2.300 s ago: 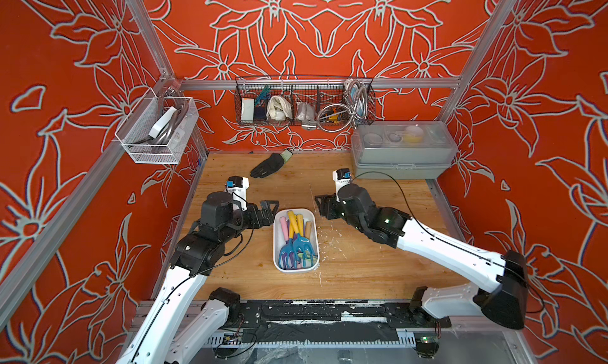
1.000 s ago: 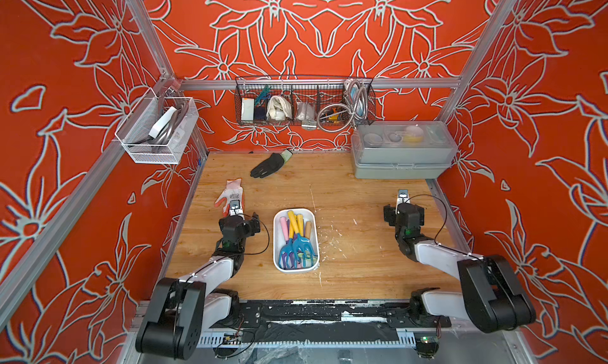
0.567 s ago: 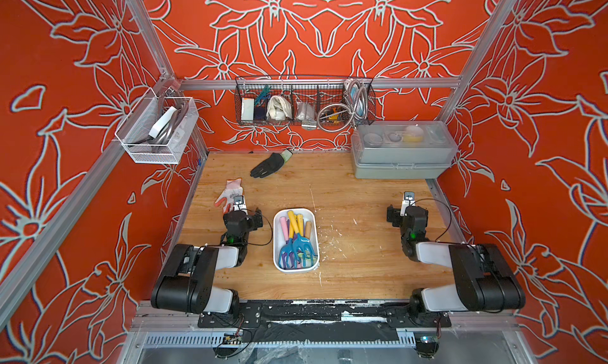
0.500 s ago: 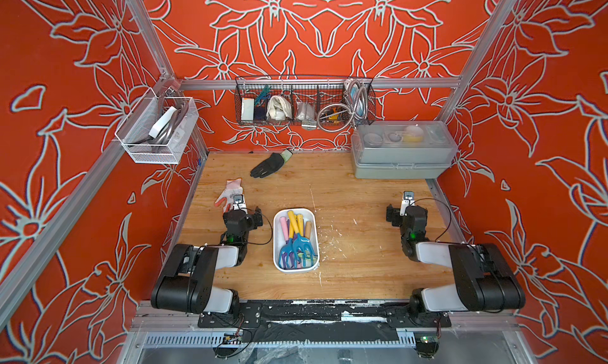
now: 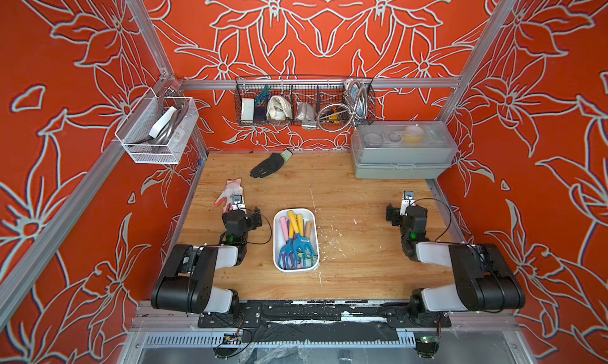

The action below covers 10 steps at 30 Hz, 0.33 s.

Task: Put the rake into the storage box
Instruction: Reset both arms

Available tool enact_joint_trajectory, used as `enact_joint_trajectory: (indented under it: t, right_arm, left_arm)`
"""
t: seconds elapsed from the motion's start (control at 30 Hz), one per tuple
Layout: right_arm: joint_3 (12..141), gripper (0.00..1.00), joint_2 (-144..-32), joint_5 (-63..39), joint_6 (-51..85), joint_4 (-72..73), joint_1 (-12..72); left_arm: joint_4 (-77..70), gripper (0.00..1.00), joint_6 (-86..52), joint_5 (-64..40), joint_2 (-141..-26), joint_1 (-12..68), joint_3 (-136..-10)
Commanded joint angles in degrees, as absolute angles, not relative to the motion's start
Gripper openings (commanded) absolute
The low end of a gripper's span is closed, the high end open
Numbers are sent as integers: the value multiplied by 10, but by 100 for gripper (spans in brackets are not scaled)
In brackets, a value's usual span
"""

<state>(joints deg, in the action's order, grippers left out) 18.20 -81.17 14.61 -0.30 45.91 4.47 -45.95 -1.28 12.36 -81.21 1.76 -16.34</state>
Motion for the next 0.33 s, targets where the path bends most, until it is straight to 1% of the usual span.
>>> enact_joint_trajectory:
  t: [0.0, 0.3]
  right_arm:
    - [178, 100, -810, 142, 5, 470, 43]
    - [181, 100, -811, 141, 5, 466, 43]
  left_arm:
    - [-461, 100, -15, 121, -809, 14, -169]
    - [-461, 100, -15, 121, -809, 14, -170]
